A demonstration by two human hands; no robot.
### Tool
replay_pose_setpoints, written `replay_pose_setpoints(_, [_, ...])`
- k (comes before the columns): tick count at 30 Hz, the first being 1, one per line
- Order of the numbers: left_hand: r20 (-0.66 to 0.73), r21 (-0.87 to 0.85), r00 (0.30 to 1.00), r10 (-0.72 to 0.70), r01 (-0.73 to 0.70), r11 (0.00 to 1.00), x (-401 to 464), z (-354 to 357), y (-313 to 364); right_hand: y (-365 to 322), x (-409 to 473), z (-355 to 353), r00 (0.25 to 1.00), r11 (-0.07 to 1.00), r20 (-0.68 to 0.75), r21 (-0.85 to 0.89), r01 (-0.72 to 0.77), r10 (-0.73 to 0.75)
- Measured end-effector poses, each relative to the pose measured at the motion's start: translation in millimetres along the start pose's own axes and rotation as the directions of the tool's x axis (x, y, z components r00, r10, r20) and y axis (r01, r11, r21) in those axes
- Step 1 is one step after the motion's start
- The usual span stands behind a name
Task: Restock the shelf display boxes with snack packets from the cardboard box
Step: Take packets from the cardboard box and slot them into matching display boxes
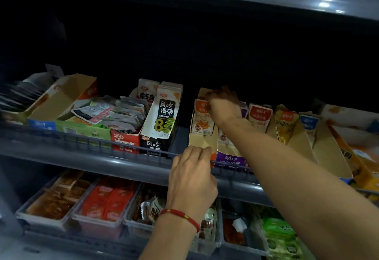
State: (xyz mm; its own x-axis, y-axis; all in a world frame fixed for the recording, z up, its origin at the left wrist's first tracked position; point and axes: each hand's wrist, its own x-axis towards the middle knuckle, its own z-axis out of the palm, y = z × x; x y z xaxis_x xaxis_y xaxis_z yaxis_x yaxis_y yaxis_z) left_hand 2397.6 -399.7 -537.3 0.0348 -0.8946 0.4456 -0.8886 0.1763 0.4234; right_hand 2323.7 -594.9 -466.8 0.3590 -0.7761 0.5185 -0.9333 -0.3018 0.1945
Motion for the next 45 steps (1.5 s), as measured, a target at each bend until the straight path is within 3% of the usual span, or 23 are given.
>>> replay_pose_setpoints(6, [0.002, 0.012, 1.0, 0.007, -0.007, 1.0, -2, 3, -2, 6, 8, 5, 0.999, 0.987, -0.014, -0.154, 0.042, -0.045])
replay_pose_setpoints(14, [-0.035, -0.008, 0.999, 0.031, -0.032, 0.999, -1, 3, -3, 10, 0, 7, 0.992, 0.988, -0.094, -0.141, 0.065, -0.079])
replay_pose_setpoints(17, [-0.017, -0.016, 0.999, 0.04, -0.04, 0.999, -2, 2, -4, 12, -20, -8, 0.978, 0.994, -0.183, -0.065, 0.093, -0.103])
replay_pose_setpoints(20, [-0.005, 0.001, 0.998, 0.068, -0.068, 0.998, -6, 3, -4, 17, -70, -30, 0.932, 0.968, -0.328, 0.138, 0.209, -0.154])
replay_pose_setpoints(22, [-0.036, 0.05, 0.992, 0.118, -0.116, 0.992, -13, 3, -3, 23, -119, -45, 0.923, 0.93, -0.328, 0.23, 0.286, -0.203])
replay_pose_setpoints(26, [-0.172, 0.002, 0.974, 0.147, -0.149, 0.989, -58, 9, 10, 41, -248, -41, 0.881, 0.848, -0.114, 0.237, 0.473, -0.459])
replay_pose_setpoints(28, [-0.083, -0.012, 0.984, 0.158, -0.159, 0.987, -94, 26, 18, 51, -312, -16, 0.855, 0.83, 0.076, 0.297, 0.473, -0.514])
replay_pose_setpoints(30, [0.124, -0.031, 0.982, 0.14, -0.137, 0.99, -129, 59, 19, 58, -364, 24, 0.772, 0.858, 0.386, 0.317, 0.403, -0.505])
replay_pose_setpoints(33, [0.471, 0.001, 0.882, 0.03, -0.035, 0.999, -176, 121, 11, 66, -423, 76, 0.469, 0.913, 0.784, 0.364, 0.186, -0.408])
replay_pose_setpoints(35, [0.627, 0.086, 0.773, -0.094, 0.051, 0.995, -209, 156, -3, 68, -457, 102, 0.314, 0.928, 0.877, 0.368, 0.048, -0.364])
replay_pose_setpoints(36, [0.68, 0.112, 0.714, -0.168, 0.125, 0.986, -225, 170, -10, 69, -473, 113, 0.279, 0.93, 0.896, 0.367, -0.024, -0.346])
replay_pose_setpoints(41, [0.802, 0.238, 0.458, -0.384, 0.345, 0.908, -283, 201, -35, 59, -545, 176, 0.21, 0.924, 0.954, 0.266, -0.275, -0.213])
replay_pose_setpoints(45, [0.823, 0.319, 0.363, -0.437, 0.34, 0.885, -302, 208, -50, 27, -581, 213, 0.306, 0.92, 0.951, 0.156, -0.36, -0.041])
